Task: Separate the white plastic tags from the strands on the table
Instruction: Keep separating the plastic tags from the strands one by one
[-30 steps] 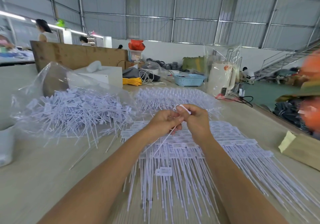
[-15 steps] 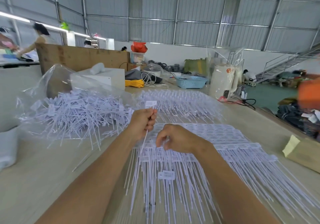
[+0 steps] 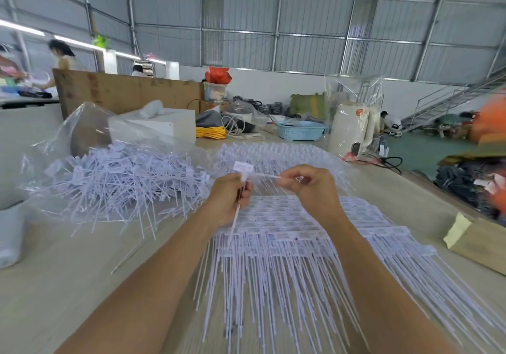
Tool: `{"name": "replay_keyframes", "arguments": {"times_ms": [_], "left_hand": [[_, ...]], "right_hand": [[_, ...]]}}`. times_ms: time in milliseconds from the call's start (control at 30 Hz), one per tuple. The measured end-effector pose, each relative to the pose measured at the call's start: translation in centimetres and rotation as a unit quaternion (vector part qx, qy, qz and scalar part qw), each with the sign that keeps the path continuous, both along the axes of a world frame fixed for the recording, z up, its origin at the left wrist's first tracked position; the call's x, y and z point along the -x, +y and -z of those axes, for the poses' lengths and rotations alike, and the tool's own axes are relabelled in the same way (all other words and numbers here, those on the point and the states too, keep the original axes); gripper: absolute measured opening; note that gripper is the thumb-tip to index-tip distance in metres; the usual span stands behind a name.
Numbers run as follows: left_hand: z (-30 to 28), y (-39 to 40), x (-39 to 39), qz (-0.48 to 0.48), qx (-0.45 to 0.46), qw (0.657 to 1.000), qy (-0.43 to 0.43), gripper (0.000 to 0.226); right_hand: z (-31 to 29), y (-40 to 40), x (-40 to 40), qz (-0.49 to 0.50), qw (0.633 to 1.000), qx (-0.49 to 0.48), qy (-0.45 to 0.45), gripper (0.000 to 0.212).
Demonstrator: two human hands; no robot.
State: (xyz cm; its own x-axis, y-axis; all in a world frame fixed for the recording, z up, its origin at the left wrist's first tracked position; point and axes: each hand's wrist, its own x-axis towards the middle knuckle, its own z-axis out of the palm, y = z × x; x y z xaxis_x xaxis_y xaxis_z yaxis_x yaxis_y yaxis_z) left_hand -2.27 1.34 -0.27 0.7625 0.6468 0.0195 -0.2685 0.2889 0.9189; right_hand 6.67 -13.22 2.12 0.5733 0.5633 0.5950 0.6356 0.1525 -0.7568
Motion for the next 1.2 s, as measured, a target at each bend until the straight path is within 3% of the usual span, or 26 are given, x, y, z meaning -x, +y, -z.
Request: {"name": "replay_keyframes", "arguments": {"times_ms": [133, 333, 500, 767, 900, 1067, 1133, 1200], "left_hand": [[-0.6, -2.0, -0.7, 0.005, -0.041, 0.998, -0.052, 0.024], [-0.9, -3.2, -1.3, -0.059, -0.078, 0.994, -0.048, 0.023], [-1.1, -3.2, -0.9, -0.086, -0.079, 0.993, -0.035, 0.019], [-0.7, -3.6, -0.3, -0.052, -0.226, 0.972, 0.035, 0.037], [-0.9, -3.4, -0.4, -0.068, -0.251, 0.962, 0.087, 0.028], [-4.4, 0.3, 0.3, -0.127, -0.186, 0.963, 0.147, 0.032], [-5.9, 3.4, 1.5, -0.162, -0.27, 0.916, 0.249, 0.022], [-6.2, 6.1, 3.4, -0.175, -0.397, 0.818, 0.379, 0.011]], "right_hand": [[1.0, 1.2, 1.1, -0.021, 0.987, -0.005, 0.158, 0.017], [1.6, 1.5, 2.0, -0.061, 0.979, 0.0, 0.194, 0.014], [1.8, 1.7, 2.6, -0.093, 0.975, 0.044, 0.196, 0.018], [2.5, 2.0, 2.2, -0.072, 0.984, 0.093, 0.135, 0.024], [2.9, 2.3, 2.3, -0.087, 0.984, 0.13, 0.081, 0.028], [3.1, 2.6, 2.6, -0.107, 0.988, 0.101, 0.056, 0.018], [3.4, 2.8, 2.3, -0.093, 0.99, 0.096, 0.051, 0.021], [3.7, 2.9, 1.9, -0.075, 0.991, 0.094, 0.059, 0.018]]}}
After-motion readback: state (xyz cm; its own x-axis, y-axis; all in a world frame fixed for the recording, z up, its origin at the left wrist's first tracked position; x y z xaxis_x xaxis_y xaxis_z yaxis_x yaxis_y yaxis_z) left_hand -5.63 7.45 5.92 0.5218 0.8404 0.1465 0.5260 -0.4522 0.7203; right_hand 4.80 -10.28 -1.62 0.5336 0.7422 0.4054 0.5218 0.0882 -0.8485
